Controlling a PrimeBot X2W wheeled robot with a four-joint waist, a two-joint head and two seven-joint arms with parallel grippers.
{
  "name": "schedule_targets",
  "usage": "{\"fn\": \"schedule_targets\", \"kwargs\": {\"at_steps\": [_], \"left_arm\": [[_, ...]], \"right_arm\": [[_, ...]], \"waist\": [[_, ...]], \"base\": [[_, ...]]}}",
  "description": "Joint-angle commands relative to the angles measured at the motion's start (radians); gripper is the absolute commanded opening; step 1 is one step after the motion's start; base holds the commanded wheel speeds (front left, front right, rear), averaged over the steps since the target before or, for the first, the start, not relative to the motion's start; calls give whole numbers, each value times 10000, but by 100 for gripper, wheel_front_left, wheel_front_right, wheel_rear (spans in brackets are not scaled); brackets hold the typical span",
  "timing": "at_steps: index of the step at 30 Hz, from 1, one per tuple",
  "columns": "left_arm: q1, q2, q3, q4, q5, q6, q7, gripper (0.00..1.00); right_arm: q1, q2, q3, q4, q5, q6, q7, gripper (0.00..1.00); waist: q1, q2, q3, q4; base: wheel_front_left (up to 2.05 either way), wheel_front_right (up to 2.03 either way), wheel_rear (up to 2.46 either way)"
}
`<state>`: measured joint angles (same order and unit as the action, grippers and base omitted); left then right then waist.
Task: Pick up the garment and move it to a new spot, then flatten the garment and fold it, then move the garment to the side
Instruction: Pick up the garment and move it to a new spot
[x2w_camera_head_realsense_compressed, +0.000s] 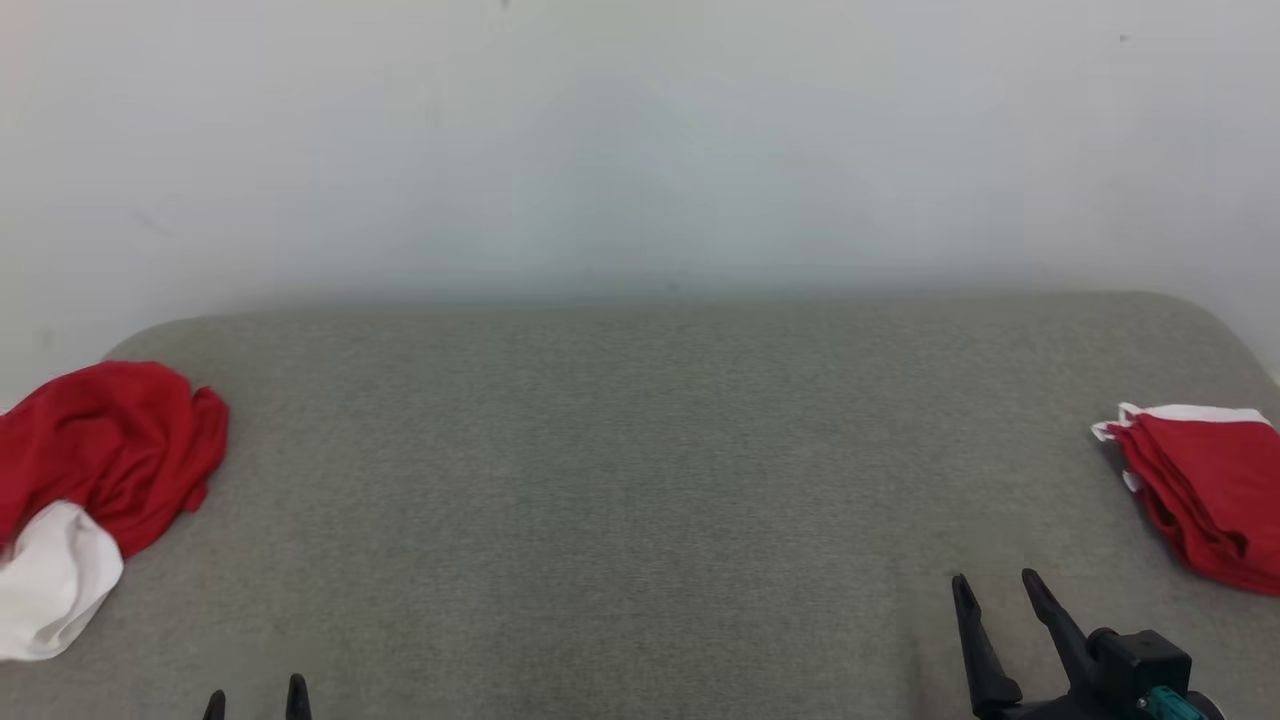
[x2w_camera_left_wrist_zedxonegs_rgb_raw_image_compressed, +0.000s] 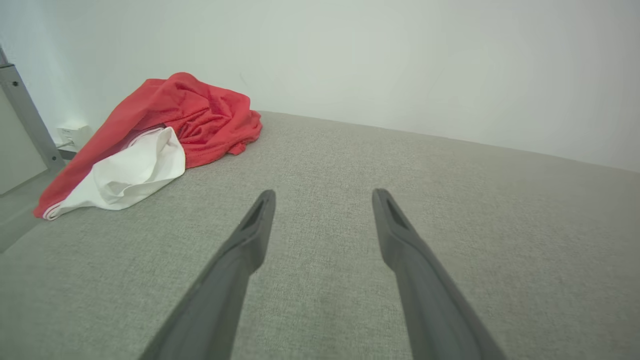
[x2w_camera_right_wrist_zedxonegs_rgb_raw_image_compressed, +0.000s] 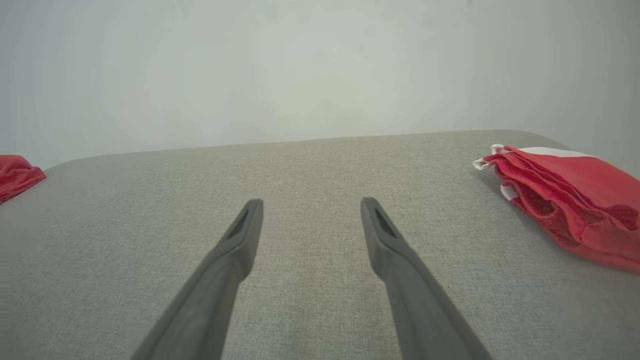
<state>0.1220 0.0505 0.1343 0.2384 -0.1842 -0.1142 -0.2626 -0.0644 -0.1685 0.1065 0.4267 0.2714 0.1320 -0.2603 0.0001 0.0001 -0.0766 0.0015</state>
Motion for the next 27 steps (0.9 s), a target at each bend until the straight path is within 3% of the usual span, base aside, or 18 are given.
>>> {"fn": "schedule_targets", "kwargs": {"at_steps": [1, 16, 27], "left_arm": [[121, -4, 48, -23, 48, 14, -31, 100], [412, 16, 475, -42, 426, -121, -31, 100], [541, 78, 813, -146, 496, -173, -31, 100]], "right_arm": [[79, 21, 2, -2, 32, -23, -45, 100], [262, 334, 280, 53, 123, -23, -54, 100], [119, 468, 651, 53, 216, -23, -57, 100]], "waist": [[-1, -1, -47, 404], [-1, -1, -291, 2941], [-1, -1, -321, 4056]], "base": [[0, 0, 0], [0, 0, 0], [0, 0, 0]]}}
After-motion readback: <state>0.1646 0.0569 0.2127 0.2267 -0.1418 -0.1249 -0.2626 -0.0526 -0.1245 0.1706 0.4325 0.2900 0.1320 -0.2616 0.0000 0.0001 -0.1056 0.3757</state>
